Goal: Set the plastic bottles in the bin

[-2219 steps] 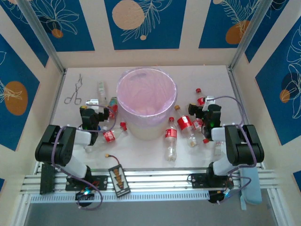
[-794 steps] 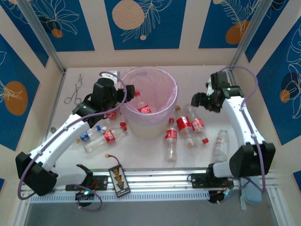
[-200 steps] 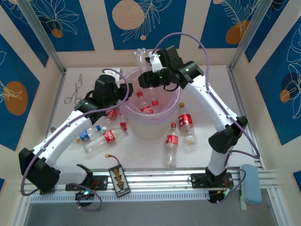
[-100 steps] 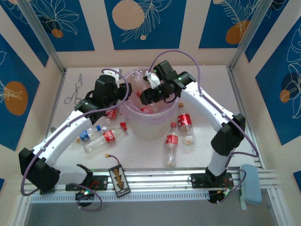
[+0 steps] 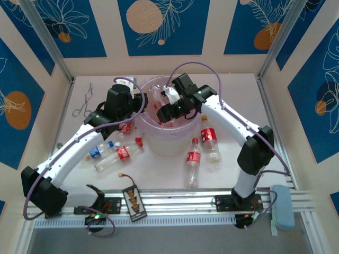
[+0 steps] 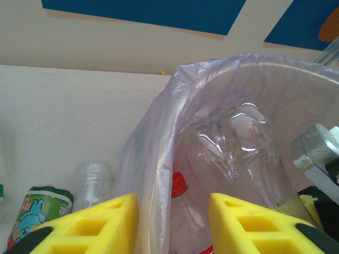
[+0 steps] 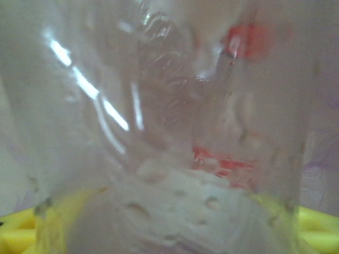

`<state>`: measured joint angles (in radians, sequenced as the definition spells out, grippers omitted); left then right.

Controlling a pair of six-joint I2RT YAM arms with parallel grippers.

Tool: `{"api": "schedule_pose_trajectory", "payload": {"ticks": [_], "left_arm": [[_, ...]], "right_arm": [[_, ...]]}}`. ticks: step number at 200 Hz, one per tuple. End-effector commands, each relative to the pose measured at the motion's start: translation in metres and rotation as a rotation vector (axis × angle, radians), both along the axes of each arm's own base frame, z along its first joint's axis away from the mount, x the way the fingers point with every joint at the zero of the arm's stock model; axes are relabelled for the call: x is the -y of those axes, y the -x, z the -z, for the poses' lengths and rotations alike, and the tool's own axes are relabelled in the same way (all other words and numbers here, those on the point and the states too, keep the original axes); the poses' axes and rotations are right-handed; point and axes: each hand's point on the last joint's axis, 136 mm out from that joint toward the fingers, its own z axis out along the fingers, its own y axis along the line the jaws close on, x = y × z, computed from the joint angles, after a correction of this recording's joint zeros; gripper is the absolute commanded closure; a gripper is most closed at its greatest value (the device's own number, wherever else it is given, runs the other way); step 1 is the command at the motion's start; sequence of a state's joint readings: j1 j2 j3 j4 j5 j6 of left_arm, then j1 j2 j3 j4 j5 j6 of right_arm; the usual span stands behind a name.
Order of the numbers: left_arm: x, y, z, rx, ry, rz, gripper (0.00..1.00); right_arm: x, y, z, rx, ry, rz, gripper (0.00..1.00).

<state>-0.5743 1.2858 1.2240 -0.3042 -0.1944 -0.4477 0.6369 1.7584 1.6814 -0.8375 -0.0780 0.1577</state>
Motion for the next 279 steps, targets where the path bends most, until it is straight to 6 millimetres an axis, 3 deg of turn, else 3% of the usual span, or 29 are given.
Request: {"api": "schedule_pose_trajectory", "payload": {"ticks": [1, 58, 94, 122, 151, 174, 200, 224, 249, 263, 279], "left_arm": [[-0.004, 0.005, 0.027, -0.082, -0.058, -0.011, 0.6], [-0.003, 0.005, 0.028, -0.084, -0.058, -0.008, 0.6], [-0.003, 0.005, 0.027, -0.084, -0.054, -0.008, 0.6], [-0.002, 0.005, 0.028, -0.085, -0.054, -0.007, 0.6], [-0.004, 0.006, 0.028, -0.085, -0.053, -0.011, 0.6], [-0.005, 0.006, 0.027, -0.079, -0.052, -0.015, 0.6], [-0.006, 0.006, 0.027, -0.076, -0.057, -0.018, 0.6], [-0.006, 0.006, 0.025, -0.073, -0.058, -0.017, 0.6], [-0.006, 0.006, 0.024, -0.065, -0.058, -0.014, 0.6], [-0.005, 0.006, 0.022, -0.058, -0.056, -0.008, 0.6], [-0.004, 0.005, 0.019, -0.046, -0.054, -0.005, 0.6]], "right_arm": [[0.0, -0.003, 0.009, 0.005, 0.025, -0.007, 0.27], [0.001, -0.005, 0.01, 0.014, 0.038, -0.005, 0.16], [0.0, -0.004, -0.006, 0.044, 0.025, -0.014, 0.11], [0.001, -0.002, -0.035, 0.1, -0.003, -0.024, 0.05], [0.008, 0.004, -0.084, 0.195, -0.055, -0.012, 0.01], [0.025, 0.006, -0.123, 0.283, -0.068, 0.041, 0.01], [0.066, 0.006, -0.156, 0.362, -0.044, 0.171, 0.01], [0.134, 0.004, -0.159, 0.3, 0.007, 0.422, 0.01], [0.227, 0.013, -0.122, 0.166, 0.141, 0.751, 0.01], [0.275, 0.025, -0.088, 0.06, 0.202, 0.905, 0.02], [0.314, 0.045, -0.037, -0.101, 0.214, 1.053, 0.02]]}}
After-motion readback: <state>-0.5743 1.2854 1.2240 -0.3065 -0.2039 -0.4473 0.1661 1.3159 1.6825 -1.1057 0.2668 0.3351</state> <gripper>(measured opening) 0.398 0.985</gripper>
